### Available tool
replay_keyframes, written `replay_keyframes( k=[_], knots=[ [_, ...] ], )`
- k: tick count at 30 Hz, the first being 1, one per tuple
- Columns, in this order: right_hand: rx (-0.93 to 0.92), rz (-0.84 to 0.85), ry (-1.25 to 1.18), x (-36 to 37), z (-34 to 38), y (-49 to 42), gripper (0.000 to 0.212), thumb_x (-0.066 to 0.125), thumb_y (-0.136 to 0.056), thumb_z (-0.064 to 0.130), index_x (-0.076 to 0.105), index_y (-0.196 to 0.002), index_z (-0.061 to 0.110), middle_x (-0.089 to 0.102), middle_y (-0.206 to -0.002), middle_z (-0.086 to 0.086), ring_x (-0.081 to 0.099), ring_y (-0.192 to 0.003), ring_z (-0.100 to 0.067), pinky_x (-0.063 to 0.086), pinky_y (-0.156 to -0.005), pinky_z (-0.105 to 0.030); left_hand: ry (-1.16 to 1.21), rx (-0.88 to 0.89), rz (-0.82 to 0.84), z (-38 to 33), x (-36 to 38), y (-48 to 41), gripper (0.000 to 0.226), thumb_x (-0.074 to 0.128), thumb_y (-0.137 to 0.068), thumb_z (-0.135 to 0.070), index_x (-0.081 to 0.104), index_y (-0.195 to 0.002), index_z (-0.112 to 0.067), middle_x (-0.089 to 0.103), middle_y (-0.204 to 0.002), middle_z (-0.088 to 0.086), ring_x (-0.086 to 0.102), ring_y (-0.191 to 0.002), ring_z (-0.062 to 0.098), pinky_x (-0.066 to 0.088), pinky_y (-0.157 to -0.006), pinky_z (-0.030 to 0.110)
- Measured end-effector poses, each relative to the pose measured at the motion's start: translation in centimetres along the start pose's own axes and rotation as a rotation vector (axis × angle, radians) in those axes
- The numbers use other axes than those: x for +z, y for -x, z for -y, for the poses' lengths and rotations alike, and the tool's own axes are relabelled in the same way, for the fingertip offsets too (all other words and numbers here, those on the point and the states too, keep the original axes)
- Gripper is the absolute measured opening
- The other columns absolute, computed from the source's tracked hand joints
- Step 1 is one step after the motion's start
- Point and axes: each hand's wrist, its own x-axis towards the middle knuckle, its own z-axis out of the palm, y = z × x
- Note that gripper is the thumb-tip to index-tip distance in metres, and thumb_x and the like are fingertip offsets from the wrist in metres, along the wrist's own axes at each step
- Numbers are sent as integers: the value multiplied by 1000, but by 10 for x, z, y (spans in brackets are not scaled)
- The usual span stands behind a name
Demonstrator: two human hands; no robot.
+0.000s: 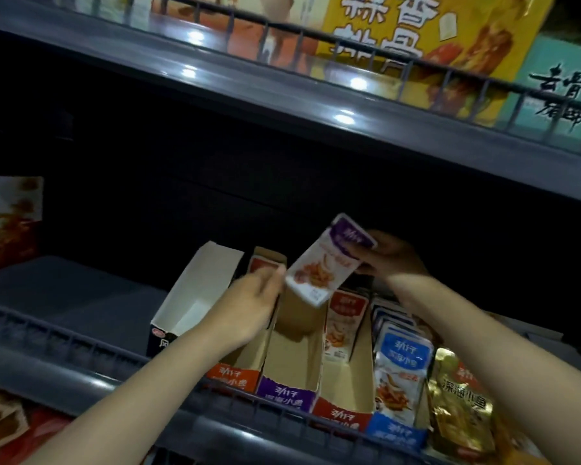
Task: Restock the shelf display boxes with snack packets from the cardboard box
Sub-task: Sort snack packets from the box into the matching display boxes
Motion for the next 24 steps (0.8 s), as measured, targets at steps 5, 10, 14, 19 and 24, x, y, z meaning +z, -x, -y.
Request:
replay_keyframes(
  k=[5,10,14,19,24],
  knots=[
    [-108,-75,221,-15,-22,-24,18,66,-88,9,56,-87,24,63,-86,0,61,-78,-13,54,-69,-23,-432,-51,121,26,18,-2,56,57,-92,-40,37,-143,-30,56,-132,-8,55,-116,13,47,-91,24],
    [-165,-3,389,1,-39,-53,14,57,-94,7,60,-106,11,61,-97,-9,63,-95,-30,54,-79,-42,-493,-46,138,45,26,-6,73,63,-88,-26,25,-149,-35,48,-142,-9,50,-125,14,46,-100,32],
    [-175,149,650,15,-58,-66,19,52,-97,13,60,-113,8,63,-108,-12,60,-97,-23,44,-79,-30,-466,-10,113,48,25,-6,70,60,-88,-18,28,-148,-36,51,-140,-8,51,-124,14,47,-99,29],
    [-128,195,720,24,-77,-64,20,60,-93,18,58,-112,14,61,-113,-4,58,-102,-18,45,-83,-29,-432,11,116,44,22,-2,69,58,-90,-14,27,-148,-35,58,-131,-7,58,-108,11,50,-86,22],
    [-119,224,786,19,-89,-64,16,63,-91,19,65,-106,13,66,-108,-4,61,-103,-18,46,-86,-27,-397,6,135,42,18,-1,66,56,-91,-12,28,-147,-33,59,-128,-7,60,-89,5,45,-71,10]
  ],
)
